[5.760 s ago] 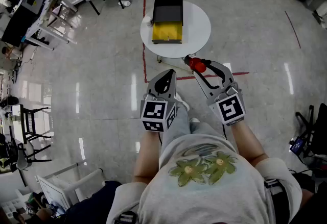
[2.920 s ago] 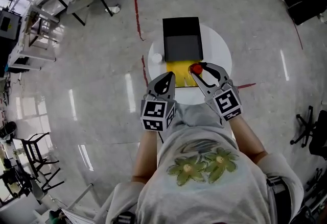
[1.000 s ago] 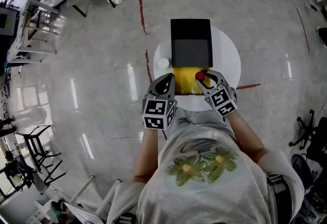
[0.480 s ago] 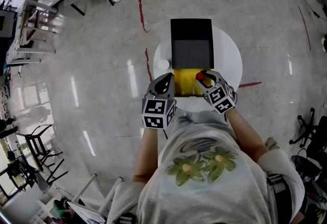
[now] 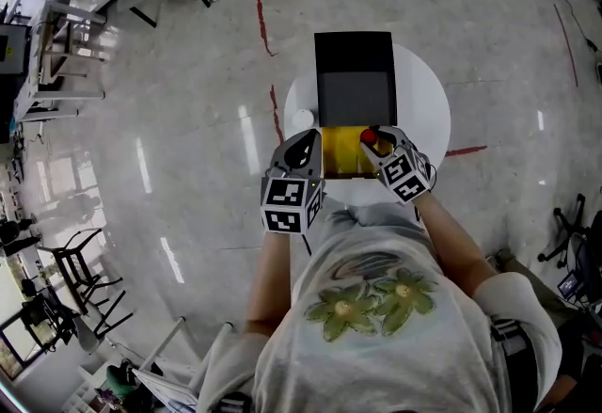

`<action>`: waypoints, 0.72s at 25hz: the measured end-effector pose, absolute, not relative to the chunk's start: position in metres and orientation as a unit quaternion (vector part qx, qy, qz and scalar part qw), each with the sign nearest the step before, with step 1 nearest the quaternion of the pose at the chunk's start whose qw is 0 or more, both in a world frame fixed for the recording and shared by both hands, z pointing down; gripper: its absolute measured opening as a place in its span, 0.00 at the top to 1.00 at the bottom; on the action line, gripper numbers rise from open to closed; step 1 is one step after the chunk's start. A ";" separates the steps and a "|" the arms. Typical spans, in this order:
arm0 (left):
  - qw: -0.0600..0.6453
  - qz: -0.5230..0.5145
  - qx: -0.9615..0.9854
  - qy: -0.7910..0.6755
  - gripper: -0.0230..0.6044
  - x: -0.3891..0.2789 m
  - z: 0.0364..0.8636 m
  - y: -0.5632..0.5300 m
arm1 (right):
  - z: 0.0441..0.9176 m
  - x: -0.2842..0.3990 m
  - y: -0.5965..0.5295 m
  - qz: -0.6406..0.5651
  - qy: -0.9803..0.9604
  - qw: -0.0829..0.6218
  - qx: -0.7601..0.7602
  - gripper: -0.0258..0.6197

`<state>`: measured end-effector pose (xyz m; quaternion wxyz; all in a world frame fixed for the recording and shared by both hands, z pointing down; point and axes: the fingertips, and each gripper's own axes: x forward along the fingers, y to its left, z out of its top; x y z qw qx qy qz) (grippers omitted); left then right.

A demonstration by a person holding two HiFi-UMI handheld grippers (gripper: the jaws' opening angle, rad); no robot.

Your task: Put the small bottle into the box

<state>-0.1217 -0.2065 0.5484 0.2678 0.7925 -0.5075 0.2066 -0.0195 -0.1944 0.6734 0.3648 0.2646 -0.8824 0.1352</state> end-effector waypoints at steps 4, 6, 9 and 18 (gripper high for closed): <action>0.269 0.209 0.795 -0.502 0.96 -0.116 0.551 -0.205 | 0.682 -0.019 -0.192 0.131 -0.882 0.366 0.267 0.73; 0.269 0.211 0.797 -0.498 0.96 -0.114 0.551 -0.205 | 0.684 -0.018 -0.192 0.125 -0.883 0.364 0.269 0.73; 0.270 0.213 0.798 -0.494 0.96 -0.112 0.552 -0.205 | 0.684 -0.017 -0.192 0.122 -0.885 0.358 0.272 0.73; 0.269 0.216 0.798 -0.495 0.96 -0.113 0.553 -0.200 | 0.685 -0.009 -0.185 0.115 -0.879 0.364 0.286 0.73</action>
